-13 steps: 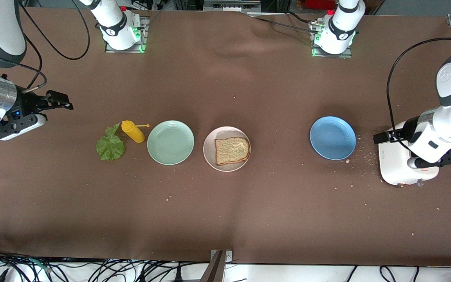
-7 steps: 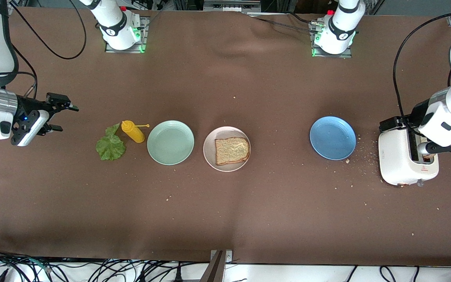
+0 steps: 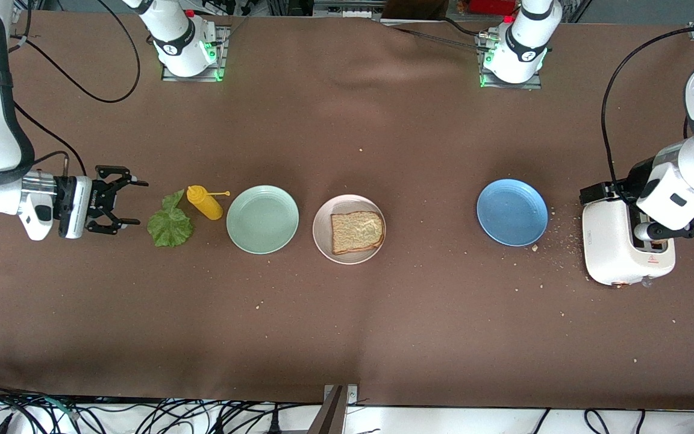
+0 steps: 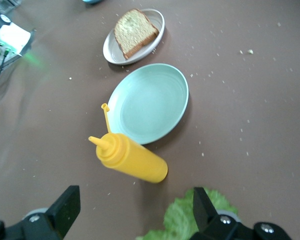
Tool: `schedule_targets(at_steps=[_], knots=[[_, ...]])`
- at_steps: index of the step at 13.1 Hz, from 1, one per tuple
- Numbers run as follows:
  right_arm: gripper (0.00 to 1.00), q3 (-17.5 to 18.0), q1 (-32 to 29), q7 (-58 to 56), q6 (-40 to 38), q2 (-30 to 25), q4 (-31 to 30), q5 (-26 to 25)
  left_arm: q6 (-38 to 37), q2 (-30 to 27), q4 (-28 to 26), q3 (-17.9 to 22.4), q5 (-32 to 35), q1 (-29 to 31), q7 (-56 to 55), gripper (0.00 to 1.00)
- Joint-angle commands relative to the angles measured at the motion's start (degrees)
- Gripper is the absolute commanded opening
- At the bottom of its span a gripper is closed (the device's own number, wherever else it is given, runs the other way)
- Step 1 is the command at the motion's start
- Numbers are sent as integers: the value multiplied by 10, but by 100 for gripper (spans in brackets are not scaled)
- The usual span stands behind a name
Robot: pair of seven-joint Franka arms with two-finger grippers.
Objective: Make sandwich in beige plate with both arms
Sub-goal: 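Lower the right gripper to the yellow mustard bottle, then grasp the mustard bottle with the right gripper and lift it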
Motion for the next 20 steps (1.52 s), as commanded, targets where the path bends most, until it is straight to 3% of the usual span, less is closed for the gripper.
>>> schedule_targets(at_steps=[1,6,12,17,20], knots=[[100,1,-6,-98,-9,27,-1,39,-1,3,0,-3,20,0,2,100],[100,1,-9,-291,-56,88,-16,117,-1,4,0,-3,20,-4,2,100],[100,8,-11,-451,-83,119,-27,164,-1,4,-1,-4,21,-7,2,100],[99,11,-10,-488,-108,143,-23,179,0,8,-1,-4,21,-7,2,100],[92,17,-8,-490,-123,166,-22,194,0,11,-1,-4,21,-7,2,100]])
